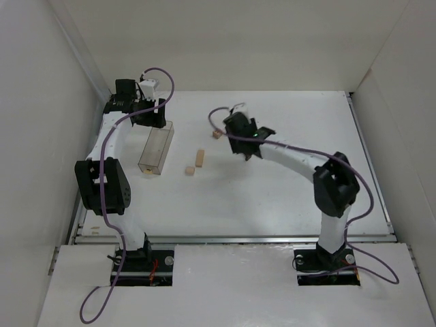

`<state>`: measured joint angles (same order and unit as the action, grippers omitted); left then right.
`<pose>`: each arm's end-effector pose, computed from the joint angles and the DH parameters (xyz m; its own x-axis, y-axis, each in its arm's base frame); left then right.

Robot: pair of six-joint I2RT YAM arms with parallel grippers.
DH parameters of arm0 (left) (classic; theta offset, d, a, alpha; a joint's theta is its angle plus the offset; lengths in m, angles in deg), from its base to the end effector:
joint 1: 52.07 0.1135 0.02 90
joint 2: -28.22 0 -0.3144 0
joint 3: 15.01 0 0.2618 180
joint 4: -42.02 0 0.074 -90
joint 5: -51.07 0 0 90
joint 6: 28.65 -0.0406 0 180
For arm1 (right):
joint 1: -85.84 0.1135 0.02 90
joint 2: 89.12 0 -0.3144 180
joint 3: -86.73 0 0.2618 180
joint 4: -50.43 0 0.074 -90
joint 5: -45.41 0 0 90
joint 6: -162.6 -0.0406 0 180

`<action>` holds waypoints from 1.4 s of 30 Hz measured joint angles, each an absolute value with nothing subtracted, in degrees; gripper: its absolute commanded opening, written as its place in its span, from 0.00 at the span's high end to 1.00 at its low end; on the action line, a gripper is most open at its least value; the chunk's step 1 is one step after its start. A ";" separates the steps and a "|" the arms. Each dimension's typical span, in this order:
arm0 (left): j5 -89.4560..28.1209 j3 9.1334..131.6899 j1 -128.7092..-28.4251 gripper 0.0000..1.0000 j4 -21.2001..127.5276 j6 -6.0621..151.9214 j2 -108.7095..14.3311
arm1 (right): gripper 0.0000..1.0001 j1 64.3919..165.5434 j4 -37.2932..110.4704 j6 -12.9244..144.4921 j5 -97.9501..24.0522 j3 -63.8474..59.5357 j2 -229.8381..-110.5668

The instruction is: Build the wood block tower

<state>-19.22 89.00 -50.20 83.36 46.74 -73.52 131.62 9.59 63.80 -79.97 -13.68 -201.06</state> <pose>0.4329 0.0004 0.3610 -0.5513 0.2196 -0.8049 0.3824 0.9239 -0.0099 0.3372 0.3128 0.2680 -0.5975 -0.4351 -0.6735 -0.2493 0.8991 -0.3597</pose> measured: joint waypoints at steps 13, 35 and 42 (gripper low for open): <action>-19.71 89.00 -50.88 0.26 83.43 46.74 -73.52 | 0.40 115.25 0.56 41.18 -56.75 -17.74 -204.14; -20.12 89.00 -51.14 0.26 83.45 46.85 -73.52 | 0.57 114.18 -0.92 37.79 -53.17 -19.25 -210.26; -20.21 89.00 -51.49 0.26 83.47 46.85 -73.52 | 0.77 113.17 -0.95 38.43 -53.89 -21.39 -211.75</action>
<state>-20.21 89.00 -51.49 83.47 46.85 -73.52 113.17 -0.95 38.43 -53.89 -21.39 -211.75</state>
